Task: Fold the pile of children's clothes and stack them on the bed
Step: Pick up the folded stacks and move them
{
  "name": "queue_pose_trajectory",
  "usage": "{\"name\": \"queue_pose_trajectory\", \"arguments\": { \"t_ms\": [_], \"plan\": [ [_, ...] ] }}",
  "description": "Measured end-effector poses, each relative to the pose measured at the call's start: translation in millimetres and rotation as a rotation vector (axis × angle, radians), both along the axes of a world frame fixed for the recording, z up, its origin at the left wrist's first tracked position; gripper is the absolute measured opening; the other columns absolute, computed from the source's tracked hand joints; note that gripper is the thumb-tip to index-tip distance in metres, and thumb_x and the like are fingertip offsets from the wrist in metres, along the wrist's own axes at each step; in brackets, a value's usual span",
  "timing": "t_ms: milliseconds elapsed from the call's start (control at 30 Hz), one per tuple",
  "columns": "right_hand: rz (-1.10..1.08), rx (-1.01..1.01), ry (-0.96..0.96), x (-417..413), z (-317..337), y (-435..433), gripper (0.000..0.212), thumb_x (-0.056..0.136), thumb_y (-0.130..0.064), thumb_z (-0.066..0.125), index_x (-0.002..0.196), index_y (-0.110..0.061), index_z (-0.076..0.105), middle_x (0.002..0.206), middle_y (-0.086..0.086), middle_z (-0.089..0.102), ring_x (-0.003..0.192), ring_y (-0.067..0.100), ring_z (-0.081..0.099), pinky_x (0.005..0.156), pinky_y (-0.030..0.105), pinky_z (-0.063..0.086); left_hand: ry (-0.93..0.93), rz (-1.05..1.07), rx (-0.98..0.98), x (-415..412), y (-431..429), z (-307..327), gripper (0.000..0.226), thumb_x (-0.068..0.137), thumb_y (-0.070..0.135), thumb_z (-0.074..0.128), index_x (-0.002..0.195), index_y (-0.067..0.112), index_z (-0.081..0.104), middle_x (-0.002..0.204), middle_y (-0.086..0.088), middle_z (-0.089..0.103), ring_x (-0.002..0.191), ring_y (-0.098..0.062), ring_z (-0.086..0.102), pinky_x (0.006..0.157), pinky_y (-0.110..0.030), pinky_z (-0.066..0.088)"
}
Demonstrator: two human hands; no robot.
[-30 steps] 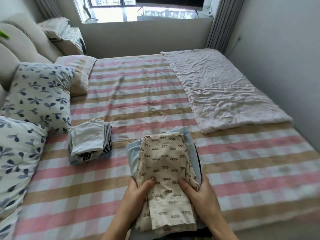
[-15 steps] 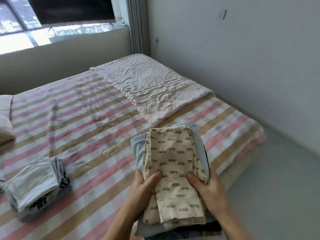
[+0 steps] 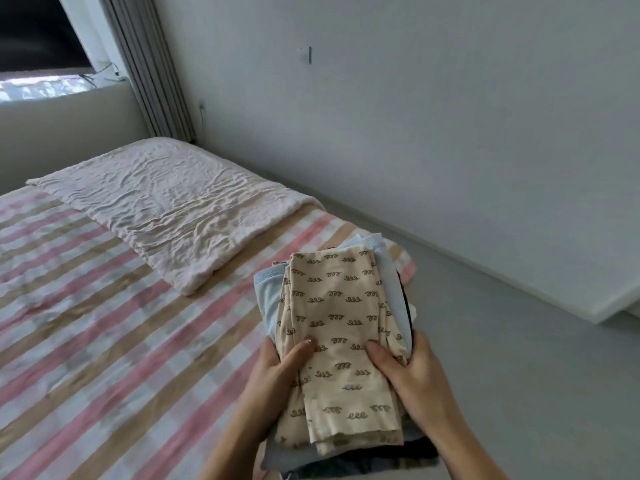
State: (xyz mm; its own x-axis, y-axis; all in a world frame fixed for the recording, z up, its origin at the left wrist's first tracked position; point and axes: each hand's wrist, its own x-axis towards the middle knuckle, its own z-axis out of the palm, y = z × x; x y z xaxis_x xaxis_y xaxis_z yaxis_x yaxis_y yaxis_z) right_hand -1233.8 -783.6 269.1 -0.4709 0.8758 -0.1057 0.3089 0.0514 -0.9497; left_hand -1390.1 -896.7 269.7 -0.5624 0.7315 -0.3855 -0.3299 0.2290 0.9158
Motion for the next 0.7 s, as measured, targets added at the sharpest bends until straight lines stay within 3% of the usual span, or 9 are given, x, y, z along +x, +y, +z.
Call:
{"name": "queue_pose_trajectory", "arguments": {
  "t_ms": [100, 333, 567, 700],
  "plan": [
    [0.000, 0.021, -0.017, 27.9, 6.0, 47.1, 0.065, 0.057, -0.060, 0.065, 0.110, -0.025, 0.050, 0.092, -0.015, 0.065, 0.078, -0.014, 0.060, 0.059, 0.003, 0.043, -0.013, -0.013, 0.010, 28.2, 45.0, 1.4, 0.087, 0.046, 0.057, 0.073, 0.123, 0.026, 0.046, 0.115, -0.003, 0.065, 0.101, -0.025, 0.065, 0.092, -0.048, 0.049],
    [-0.013, 0.016, -0.047, 51.8, 5.5, 137.6, 0.064, 0.057, -0.058, 0.064, 0.107, -0.021, 0.051, 0.090, -0.014, 0.064, 0.075, -0.015, 0.059, 0.057, 0.003, 0.042, 0.044, -0.041, -0.011, 49.5, 134.9, 7.2, 0.087, 0.049, 0.062, 0.070, 0.125, 0.027, 0.046, 0.116, 0.001, 0.064, 0.102, -0.021, 0.064, 0.094, -0.046, 0.048],
    [0.018, -0.023, -0.036, 12.1, -8.9, 221.2, 0.065, 0.057, -0.058, 0.065, 0.108, -0.021, 0.050, 0.090, -0.014, 0.065, 0.076, -0.016, 0.059, 0.057, 0.002, 0.042, 0.026, -0.012, 0.019, 13.3, 216.2, -4.2, 0.089, 0.049, 0.057, 0.071, 0.126, 0.022, 0.045, 0.118, -0.001, 0.063, 0.105, -0.020, 0.063, 0.093, -0.045, 0.049],
    [0.039, -0.039, -0.034, -25.5, -16.3, 273.9, 0.065, 0.058, -0.056, 0.067, 0.110, -0.021, 0.051, 0.092, -0.011, 0.067, 0.079, -0.009, 0.062, 0.061, 0.006, 0.046, 0.030, 0.019, 0.008, -25.8, 266.8, -15.1, 0.076, 0.046, 0.058, 0.070, 0.114, 0.032, 0.048, 0.114, 0.004, 0.064, 0.102, -0.015, 0.063, 0.091, -0.041, 0.050]
  ]
}}
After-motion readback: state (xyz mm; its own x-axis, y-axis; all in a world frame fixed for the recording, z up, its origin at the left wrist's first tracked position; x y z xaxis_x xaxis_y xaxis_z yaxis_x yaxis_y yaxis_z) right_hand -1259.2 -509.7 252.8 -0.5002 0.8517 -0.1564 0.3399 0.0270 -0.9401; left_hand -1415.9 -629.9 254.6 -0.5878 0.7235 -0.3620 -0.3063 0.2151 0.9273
